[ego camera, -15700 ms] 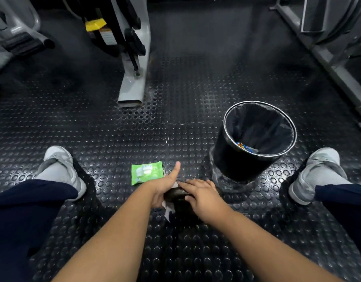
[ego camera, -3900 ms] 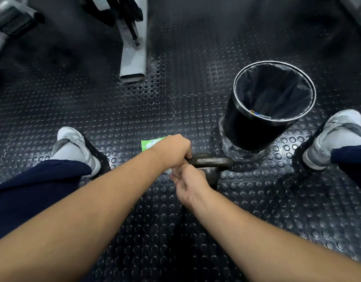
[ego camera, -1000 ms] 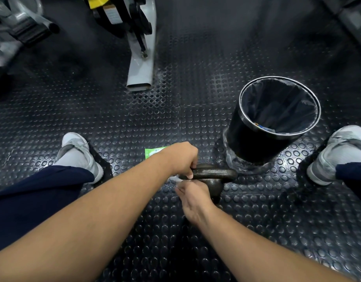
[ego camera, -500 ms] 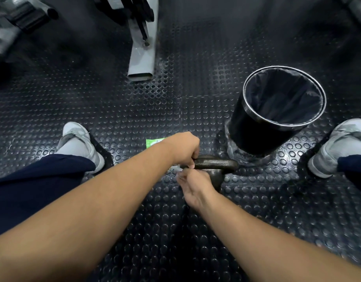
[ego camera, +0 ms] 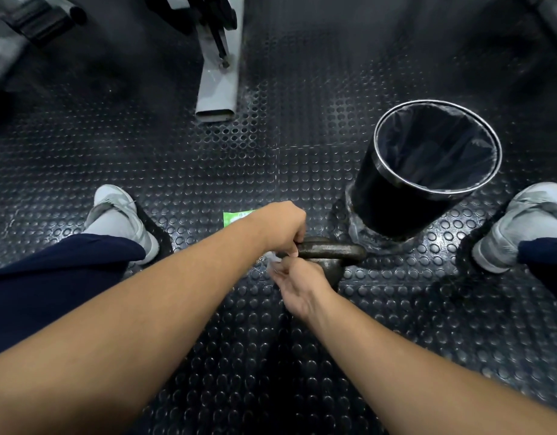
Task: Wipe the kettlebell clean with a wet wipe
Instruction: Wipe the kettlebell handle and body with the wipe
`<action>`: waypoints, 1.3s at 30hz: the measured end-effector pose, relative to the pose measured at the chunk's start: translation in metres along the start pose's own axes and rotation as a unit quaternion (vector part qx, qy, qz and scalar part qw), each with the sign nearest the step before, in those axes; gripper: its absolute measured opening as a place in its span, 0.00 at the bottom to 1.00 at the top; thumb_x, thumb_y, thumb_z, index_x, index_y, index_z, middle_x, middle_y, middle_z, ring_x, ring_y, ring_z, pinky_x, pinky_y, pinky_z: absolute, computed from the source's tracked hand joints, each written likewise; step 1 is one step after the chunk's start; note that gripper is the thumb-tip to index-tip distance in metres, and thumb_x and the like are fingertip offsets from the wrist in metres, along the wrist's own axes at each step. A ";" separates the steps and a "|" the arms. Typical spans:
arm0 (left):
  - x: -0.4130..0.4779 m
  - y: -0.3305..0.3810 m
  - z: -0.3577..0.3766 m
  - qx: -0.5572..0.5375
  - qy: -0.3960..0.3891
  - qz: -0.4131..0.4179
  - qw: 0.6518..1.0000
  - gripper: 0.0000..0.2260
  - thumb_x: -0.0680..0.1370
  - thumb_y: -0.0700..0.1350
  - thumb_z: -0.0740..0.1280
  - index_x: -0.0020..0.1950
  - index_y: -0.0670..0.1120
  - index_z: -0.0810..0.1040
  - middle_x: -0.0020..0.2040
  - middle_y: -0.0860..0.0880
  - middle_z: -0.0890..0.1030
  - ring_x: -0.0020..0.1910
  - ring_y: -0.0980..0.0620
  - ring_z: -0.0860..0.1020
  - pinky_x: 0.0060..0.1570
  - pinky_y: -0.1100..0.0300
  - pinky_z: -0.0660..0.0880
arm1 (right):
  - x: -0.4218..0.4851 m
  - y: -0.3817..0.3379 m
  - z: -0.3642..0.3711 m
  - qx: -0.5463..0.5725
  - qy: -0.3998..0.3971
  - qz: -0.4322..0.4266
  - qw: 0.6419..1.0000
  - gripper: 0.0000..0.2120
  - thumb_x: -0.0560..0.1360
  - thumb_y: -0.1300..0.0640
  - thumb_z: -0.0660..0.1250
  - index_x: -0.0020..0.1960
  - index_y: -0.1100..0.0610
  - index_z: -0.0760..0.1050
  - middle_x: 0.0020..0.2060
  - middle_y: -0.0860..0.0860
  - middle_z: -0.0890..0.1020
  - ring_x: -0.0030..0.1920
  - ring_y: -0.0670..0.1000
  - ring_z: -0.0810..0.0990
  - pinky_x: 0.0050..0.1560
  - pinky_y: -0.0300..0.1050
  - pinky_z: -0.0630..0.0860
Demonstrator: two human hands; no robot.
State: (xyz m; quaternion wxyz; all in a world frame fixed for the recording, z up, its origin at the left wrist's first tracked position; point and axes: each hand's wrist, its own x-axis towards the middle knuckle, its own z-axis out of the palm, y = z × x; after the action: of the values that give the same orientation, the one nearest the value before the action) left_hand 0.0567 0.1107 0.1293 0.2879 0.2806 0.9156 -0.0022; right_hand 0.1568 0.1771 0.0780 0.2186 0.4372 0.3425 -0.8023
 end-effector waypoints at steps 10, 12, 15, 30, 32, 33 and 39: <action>0.000 0.002 -0.002 0.001 -0.007 -0.005 1.000 0.16 0.70 0.50 0.81 0.57 0.48 0.86 0.50 0.50 0.87 0.51 0.48 0.83 0.52 0.51 0.81 | 0.002 -0.004 -0.003 -0.039 0.030 -0.004 0.999 0.11 0.76 0.77 0.62 0.54 0.68 0.76 0.49 0.61 0.82 0.54 0.58 0.82 0.66 0.57 0.76; -0.001 0.002 -0.002 0.002 -0.004 -0.004 1.000 0.15 0.71 0.49 0.80 0.56 0.48 0.86 0.50 0.50 0.87 0.51 0.49 0.83 0.52 0.52 0.81 | -0.003 -0.006 -0.002 -0.031 0.012 -0.001 0.999 0.11 0.76 0.77 0.60 0.53 0.67 0.75 0.46 0.58 0.81 0.54 0.58 0.81 0.67 0.57 0.75; -0.001 0.002 -0.003 0.000 -0.005 -0.003 1.000 0.15 0.71 0.49 0.80 0.55 0.48 0.86 0.47 0.50 0.87 0.49 0.48 0.83 0.50 0.53 0.80 | -0.009 -0.008 -0.005 -0.009 0.002 0.002 1.000 0.10 0.77 0.76 0.60 0.49 0.65 0.75 0.42 0.56 0.81 0.53 0.58 0.80 0.66 0.56 0.76; -0.002 0.002 -0.003 0.004 -0.003 0.000 1.000 0.15 0.71 0.48 0.80 0.56 0.48 0.86 0.50 0.50 0.87 0.50 0.48 0.83 0.51 0.52 0.81 | -0.011 0.005 0.011 0.004 0.033 -0.020 0.999 0.18 0.73 0.77 0.60 0.62 0.73 0.73 0.47 0.57 0.75 0.39 0.52 0.73 0.45 0.44 0.78; -0.002 0.002 -0.003 0.009 -0.001 0.001 1.000 0.14 0.71 0.47 0.80 0.55 0.48 0.87 0.49 0.50 0.87 0.50 0.48 0.83 0.50 0.52 0.81 | -0.013 0.005 0.011 0.011 0.032 -0.022 0.999 0.15 0.74 0.76 0.61 0.59 0.71 0.75 0.47 0.56 0.78 0.44 0.53 0.75 0.53 0.45 0.79; -0.001 0.002 -0.002 0.009 -0.002 0.001 1.000 0.14 0.70 0.47 0.80 0.55 0.48 0.87 0.48 0.50 0.87 0.49 0.48 0.83 0.50 0.52 0.81 | -0.013 0.005 0.012 0.009 0.034 -0.025 0.999 0.14 0.75 0.75 0.62 0.59 0.70 0.76 0.47 0.55 0.78 0.45 0.52 0.75 0.53 0.45 0.79; -0.002 0.002 -0.001 0.009 0.002 0.002 1.000 0.16 0.71 0.49 0.81 0.56 0.49 0.87 0.50 0.51 0.87 0.51 0.49 0.83 0.52 0.51 0.81 | -0.001 0.008 0.008 -0.050 0.087 -0.038 0.994 0.07 0.75 0.71 0.64 0.51 0.63 0.74 0.35 0.54 0.73 0.33 0.46 0.70 0.67 0.66 0.70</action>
State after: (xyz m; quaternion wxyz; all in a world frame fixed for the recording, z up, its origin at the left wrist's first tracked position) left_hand 0.0591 0.1116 0.1316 0.2837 0.2848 0.9156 -0.0099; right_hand 0.1579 0.1659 0.0793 0.1791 0.4811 0.4161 -0.7505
